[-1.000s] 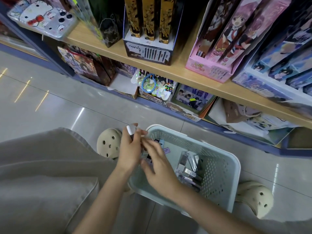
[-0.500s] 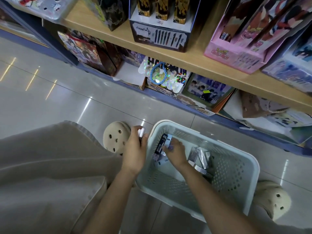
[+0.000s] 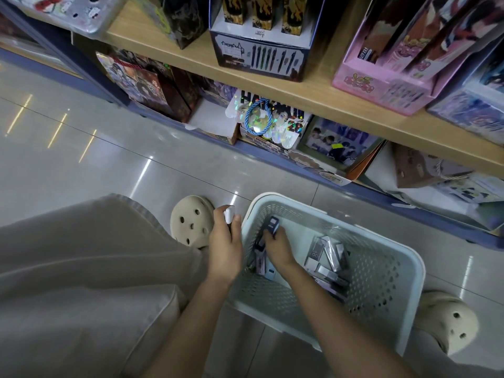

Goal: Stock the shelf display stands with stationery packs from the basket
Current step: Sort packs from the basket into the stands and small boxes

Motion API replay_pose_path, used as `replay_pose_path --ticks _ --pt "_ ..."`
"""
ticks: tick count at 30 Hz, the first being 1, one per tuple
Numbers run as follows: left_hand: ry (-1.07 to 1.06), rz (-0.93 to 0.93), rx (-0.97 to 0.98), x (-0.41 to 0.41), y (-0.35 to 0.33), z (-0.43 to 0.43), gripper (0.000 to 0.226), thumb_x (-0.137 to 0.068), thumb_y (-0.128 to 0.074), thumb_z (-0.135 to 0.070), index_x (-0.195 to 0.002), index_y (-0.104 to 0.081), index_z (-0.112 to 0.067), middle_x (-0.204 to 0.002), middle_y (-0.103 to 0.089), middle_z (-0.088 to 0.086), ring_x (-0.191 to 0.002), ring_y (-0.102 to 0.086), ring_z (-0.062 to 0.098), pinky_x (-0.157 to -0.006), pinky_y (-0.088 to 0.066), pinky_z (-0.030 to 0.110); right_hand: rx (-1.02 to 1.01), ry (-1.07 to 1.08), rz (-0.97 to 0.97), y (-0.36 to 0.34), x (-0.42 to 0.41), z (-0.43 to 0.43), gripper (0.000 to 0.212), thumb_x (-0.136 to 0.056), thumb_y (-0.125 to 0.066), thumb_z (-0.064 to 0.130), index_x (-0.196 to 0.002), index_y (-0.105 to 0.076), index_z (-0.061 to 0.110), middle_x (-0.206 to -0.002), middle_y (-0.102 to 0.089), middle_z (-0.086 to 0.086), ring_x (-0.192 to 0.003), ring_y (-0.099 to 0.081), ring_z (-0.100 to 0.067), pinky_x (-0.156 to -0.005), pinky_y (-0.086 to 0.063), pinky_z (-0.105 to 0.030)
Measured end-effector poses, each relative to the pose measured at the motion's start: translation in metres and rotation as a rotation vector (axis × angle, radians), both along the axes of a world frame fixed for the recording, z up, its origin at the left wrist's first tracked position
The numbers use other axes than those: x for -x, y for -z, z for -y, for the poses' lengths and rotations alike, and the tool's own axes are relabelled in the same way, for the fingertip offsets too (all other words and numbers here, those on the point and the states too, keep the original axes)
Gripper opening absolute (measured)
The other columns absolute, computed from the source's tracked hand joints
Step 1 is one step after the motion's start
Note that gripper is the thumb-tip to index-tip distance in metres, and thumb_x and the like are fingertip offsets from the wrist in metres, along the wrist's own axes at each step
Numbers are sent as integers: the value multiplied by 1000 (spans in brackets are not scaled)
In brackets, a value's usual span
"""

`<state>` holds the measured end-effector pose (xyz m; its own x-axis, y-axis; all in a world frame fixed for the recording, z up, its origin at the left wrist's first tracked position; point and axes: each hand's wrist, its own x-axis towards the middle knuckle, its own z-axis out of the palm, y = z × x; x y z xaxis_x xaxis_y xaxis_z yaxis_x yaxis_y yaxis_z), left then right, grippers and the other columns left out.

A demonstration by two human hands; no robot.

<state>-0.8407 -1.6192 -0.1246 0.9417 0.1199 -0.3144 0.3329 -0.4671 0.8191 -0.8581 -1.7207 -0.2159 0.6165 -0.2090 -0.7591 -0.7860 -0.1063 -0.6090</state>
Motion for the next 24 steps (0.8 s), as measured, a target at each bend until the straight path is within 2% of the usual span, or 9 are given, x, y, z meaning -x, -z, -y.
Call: replay_pose_path --ticks 2,4,6,9,11,14,17,21,24 --pt "-8 -3 4 1 1 0 8 -102 -38 -21 -103 -43 -14 -66 -38 -6 -56 -37 7 -53 -33 17 5 58 30 -4 1 11 20 -100 -37 11 -117 -43 0 -89 -52 -7 -78 -50 -19 -68 -37 -26" --pt "-20 -13 10 1 3 0 8 -102 -38 -23 -103 -42 -17 -66 -43 -2 -58 -42 10 -53 -34 19 26 12 28 -7 7 26 16 -101 -35 11 -112 -41 2 -87 -50 -9 -75 -48 -20 -60 -34 -28" --pt "-32 -19 22 2 5 0 6 -102 -37 -24 -101 -41 -18 -70 -47 1 -63 -45 15 -56 -36 25 14 -31 -39 -2 17 38 10 -101 -35 11 -108 -39 4 -94 -54 -12 -81 -53 -24 -64 -41 -29" --pt "-44 -8 15 1 5 2 6 -102 -38 -21 -100 -40 -16 -72 -44 -3 -63 -42 11 -56 -35 20 -14 -121 -133 3 34 43 7 -100 -37 12 -106 -37 8 -102 -56 -15 -87 -55 -25 -74 -47 -34" --pt "-42 -1 8 2 5 2 7 -102 -38 -22 -101 -40 -16 -72 -44 -4 -64 -42 10 -56 -35 20 -4 -181 -139 3 38 37 12 -99 -42 13 -109 -42 6 -110 -58 -19 -95 -57 -29 -84 -47 -39" --pt "-38 0 5 2 8 1 8 -102 -38 -23 -103 -41 -16 -66 -41 -4 -59 -39 11 -54 -33 22 59 -256 -90 -1 34 20 25 -98 -43 9 -122 -46 1 -116 -58 -17 -106 -57 -29 -79 -42 -25" --pt "-40 10 -5 3 7 1 9 -102 -37 -23 -101 -41 -15 -63 -36 -5 -54 -33 8 -50 -30 18 159 -233 -70 -5 26 1 24 -96 -44 3 -119 -48 -4 -117 -58 -21 -106 -57 -33 -75 -39 -24" --pt "-32 6 3 3 5 2 8 -102 -38 -23 -100 -40 -15 -63 -35 -5 -53 -32 7 -50 -31 17 316 -152 -69 0 35 0 30 -92 -46 -5 -122 -46 -6 -121 -45 -21 -107 -52 -36 -94 -44 -38" --pt "-35 1 8 2 4 1 6 -102 -37 -22 -100 -39 -17 -67 -39 -4 -58 -38 8 -52 -33 15 259 -101 -45 8 48 15 31 -90 -47 -9 -120 -50 -3 -116 -53 -18 -103 -56 -28 -92 -48 -36"
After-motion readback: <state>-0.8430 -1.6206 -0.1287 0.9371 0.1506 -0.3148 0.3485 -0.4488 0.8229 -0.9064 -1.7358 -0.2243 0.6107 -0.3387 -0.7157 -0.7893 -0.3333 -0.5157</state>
